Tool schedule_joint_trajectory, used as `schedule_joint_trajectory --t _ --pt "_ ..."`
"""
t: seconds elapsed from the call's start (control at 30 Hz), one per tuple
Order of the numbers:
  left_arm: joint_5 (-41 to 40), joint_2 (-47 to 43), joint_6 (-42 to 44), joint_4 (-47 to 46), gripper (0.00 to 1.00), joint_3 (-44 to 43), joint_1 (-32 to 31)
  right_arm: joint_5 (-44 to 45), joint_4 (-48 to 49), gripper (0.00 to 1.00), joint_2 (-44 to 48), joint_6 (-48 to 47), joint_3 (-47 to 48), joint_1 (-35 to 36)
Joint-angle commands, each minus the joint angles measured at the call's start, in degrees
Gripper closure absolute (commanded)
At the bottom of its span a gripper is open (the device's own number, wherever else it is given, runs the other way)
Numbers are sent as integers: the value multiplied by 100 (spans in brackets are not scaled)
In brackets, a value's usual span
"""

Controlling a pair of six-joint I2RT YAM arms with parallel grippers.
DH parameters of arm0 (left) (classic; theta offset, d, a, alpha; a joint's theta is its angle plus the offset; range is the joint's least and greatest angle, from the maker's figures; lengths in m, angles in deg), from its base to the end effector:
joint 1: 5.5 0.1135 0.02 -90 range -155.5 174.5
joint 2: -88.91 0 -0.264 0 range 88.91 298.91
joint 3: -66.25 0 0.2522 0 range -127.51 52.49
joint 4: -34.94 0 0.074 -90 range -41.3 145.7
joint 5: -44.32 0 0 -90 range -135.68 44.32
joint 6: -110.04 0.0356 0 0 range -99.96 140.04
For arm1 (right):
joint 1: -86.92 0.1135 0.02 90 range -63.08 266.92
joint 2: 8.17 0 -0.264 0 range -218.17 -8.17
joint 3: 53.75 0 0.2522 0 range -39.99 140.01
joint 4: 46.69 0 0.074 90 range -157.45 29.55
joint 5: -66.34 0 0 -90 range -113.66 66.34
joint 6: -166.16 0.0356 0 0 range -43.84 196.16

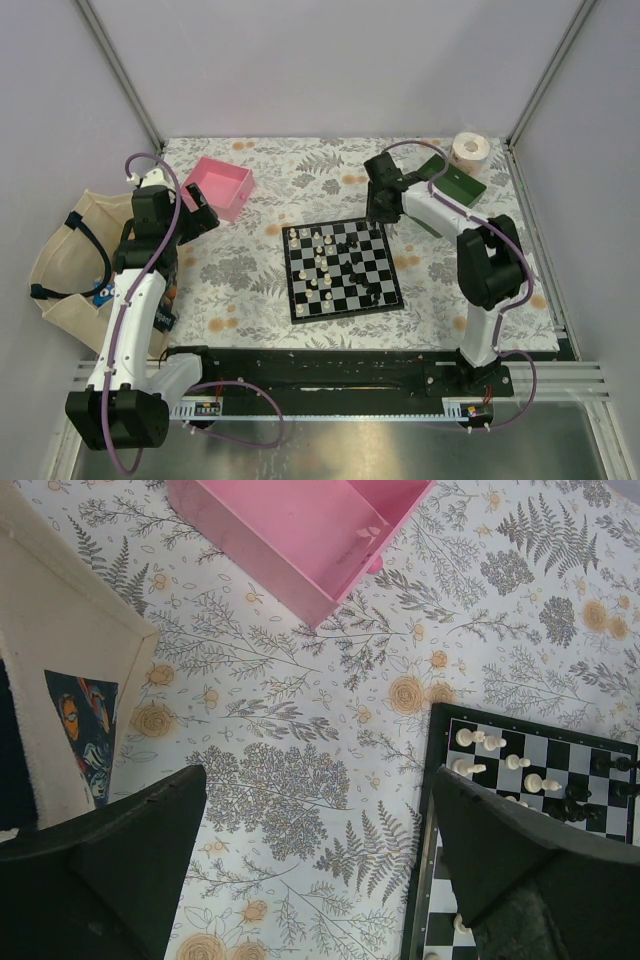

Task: Set up the chess pieces on the board

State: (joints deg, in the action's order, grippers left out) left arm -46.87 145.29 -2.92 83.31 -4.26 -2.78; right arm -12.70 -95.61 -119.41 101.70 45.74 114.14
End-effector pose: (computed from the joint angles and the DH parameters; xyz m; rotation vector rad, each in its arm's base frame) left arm 0.2087 0.0107 0.3332 -0.4947 2.1168 -0.1798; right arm 0.3730 0.1842 0.2132 0.0271 2.6001 0.0788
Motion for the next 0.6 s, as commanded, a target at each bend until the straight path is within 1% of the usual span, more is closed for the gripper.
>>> schedule_joint_trajectory --t 0.0,0.03,0.13,0.3,0.57 --pt "93 31 -59 -192 1 -38 62 -164 149 56 770 -41 -109 63" --pt "232 31 -59 -183 1 -38 53 -278 193 55 849 -75 -153 99" --pt "233 22 -59 -192 1 -38 62 -428 211 54 868 -110 -66 300" --pt "216 22 -59 -192 1 -38 71 -612 114 54 622 -93 154 617" --pt "251 31 -59 -200 1 -38 71 -700 9 54 270 -75 242 811"
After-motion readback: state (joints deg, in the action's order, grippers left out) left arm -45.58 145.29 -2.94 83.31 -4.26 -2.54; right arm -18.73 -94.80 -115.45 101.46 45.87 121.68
